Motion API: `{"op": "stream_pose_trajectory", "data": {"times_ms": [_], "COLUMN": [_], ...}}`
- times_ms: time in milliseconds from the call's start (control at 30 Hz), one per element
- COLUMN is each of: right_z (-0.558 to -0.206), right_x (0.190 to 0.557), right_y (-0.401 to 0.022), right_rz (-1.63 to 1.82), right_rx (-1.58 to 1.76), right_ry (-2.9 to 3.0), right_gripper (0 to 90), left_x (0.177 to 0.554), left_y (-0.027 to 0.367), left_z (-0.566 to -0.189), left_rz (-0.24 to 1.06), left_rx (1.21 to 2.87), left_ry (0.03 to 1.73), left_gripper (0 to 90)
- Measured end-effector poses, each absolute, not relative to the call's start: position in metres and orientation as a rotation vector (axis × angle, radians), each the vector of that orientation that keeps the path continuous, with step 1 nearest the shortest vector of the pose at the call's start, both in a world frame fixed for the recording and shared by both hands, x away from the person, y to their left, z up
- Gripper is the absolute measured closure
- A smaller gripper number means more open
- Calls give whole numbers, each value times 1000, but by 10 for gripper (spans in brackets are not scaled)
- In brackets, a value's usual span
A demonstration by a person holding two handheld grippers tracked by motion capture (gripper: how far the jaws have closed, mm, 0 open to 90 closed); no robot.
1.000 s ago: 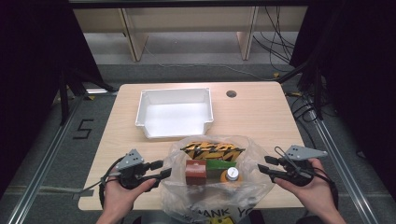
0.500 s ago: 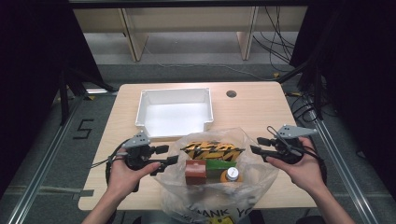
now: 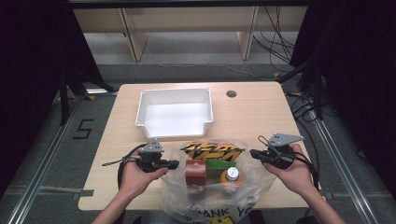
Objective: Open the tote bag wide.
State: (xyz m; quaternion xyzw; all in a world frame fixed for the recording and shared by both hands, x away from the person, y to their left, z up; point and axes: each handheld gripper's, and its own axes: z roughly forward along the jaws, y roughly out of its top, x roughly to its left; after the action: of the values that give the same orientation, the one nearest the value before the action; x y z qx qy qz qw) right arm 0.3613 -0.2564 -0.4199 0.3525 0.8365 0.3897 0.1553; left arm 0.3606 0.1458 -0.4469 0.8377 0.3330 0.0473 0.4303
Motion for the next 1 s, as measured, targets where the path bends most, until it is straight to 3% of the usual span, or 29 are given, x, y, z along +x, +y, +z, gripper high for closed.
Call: {"op": "stream_pose_trajectory", "data": {"times_ms": [667, 767, 967, 1000], "right_z": [-457, -457, -431, -415], "right_x": [383, 380, 368, 363], "right_y": [-263, -260, -266, -268], "right_rz": [850, 945, 1063, 1139], "right_rx": [1040, 1120, 1096, 1052], "right_ry": [2455, 2390, 2363, 2313], "right_gripper": [900, 880, 760, 680], "left_x": [370, 368, 356, 351], "left_y": [150, 151, 159, 164], "left_z": [-475, -473, -453, -445], "left_rz": [256, 266, 323, 341], "left_rx": [2168, 2132, 2036, 1995], "left_ry": [950, 957, 955, 961], "left_gripper": [898, 891, 735, 632]}}
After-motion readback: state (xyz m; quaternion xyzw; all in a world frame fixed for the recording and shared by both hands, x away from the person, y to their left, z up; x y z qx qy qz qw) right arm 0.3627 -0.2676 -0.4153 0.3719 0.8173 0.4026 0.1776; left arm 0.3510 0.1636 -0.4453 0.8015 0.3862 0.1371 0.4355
